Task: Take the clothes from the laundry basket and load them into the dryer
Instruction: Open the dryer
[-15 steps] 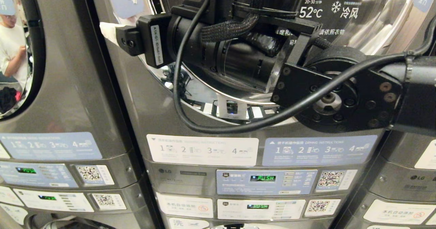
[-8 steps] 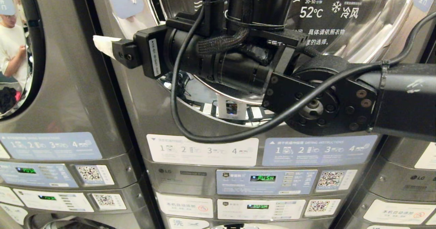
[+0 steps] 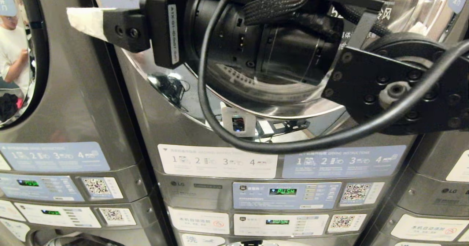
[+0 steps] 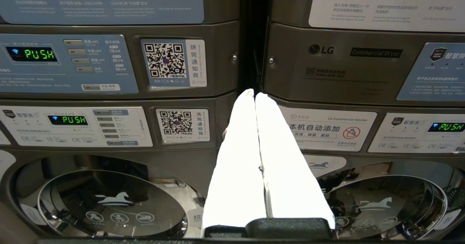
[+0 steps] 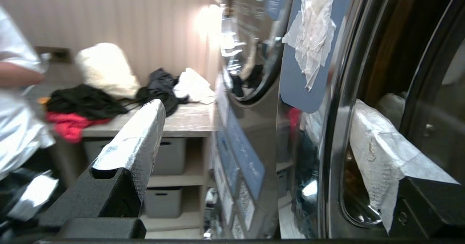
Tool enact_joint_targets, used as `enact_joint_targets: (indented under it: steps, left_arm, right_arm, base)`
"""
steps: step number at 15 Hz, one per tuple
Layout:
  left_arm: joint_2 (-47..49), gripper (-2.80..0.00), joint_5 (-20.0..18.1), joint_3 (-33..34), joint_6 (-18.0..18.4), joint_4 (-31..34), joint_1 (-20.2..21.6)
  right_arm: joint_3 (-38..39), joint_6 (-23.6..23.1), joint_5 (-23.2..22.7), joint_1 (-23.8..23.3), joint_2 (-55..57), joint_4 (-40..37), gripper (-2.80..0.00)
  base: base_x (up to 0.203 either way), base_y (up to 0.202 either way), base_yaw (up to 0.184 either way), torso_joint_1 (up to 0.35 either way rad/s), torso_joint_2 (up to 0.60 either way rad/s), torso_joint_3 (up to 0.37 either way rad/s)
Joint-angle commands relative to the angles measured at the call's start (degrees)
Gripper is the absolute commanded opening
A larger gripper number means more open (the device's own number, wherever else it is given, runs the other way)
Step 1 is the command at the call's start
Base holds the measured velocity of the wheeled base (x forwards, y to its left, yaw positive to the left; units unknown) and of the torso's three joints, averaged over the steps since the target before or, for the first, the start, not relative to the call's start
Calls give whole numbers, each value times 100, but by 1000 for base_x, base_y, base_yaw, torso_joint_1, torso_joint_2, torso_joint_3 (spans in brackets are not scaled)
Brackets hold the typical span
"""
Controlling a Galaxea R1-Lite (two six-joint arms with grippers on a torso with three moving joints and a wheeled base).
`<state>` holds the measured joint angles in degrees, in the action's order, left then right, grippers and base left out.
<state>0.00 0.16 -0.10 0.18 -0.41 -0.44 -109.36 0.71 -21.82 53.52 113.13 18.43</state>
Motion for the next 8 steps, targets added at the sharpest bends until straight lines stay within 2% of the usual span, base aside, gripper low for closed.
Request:
enact_joint_targets:
  steps: [1, 8]
  left_arm:
    - [-9, -280, 2, 1, -1, -2, 0]
    - [-9, -280, 2, 1, -1, -2, 0]
  right_arm:
    - [319, -12, -317, -5, -391, 3, 0]
    - [2105, -198, -1392, -15, -1583, 72, 0]
  base:
    - [0, 0, 0, 0, 0, 0]
    - [0, 0, 0, 0, 0, 0]
